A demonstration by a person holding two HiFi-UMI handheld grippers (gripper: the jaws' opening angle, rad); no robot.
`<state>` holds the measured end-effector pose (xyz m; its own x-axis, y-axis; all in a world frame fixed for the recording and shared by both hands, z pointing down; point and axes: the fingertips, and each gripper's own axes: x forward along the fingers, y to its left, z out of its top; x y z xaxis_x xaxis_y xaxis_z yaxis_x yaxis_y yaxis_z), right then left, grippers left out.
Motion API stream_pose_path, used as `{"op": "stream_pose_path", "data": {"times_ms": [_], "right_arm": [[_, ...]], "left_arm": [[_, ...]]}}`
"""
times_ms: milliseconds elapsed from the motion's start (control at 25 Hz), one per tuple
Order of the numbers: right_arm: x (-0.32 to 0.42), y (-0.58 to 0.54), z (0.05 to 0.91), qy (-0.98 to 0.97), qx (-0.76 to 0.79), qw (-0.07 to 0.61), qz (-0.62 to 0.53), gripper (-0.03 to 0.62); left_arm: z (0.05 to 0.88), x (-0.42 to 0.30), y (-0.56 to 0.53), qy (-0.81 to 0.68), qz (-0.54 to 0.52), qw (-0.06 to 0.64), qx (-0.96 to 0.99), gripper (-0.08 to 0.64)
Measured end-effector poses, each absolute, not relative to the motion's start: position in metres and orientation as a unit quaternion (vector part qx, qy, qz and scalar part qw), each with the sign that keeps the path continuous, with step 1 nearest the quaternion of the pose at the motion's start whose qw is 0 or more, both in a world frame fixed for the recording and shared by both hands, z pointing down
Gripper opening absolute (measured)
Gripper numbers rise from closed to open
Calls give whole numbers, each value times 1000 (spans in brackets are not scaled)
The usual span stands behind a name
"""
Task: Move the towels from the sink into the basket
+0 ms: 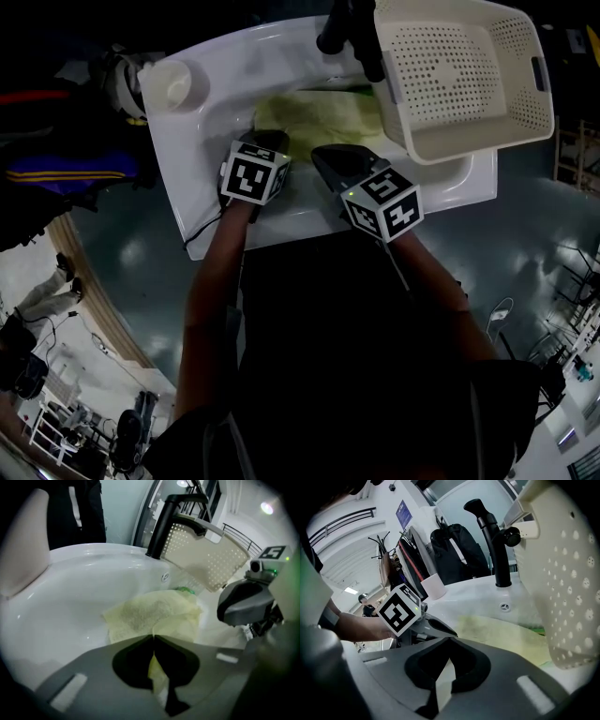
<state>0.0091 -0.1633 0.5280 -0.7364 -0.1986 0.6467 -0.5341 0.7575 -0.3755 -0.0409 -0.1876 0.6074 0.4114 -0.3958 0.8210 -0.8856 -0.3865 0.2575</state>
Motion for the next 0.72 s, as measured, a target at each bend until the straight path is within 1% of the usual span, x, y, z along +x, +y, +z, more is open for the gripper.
{"op": "stream_pose_path", "data": {"times_ms": [200, 720], "right_arm": [[10, -165, 525, -889, 211, 296, 279, 0], [11, -160, 515, -891, 221, 287, 273, -1]], "left_arm": [[592, -38, -185, -415, 285, 396, 768, 11], [544, -47, -183, -444, 194, 394, 781, 8]]}}
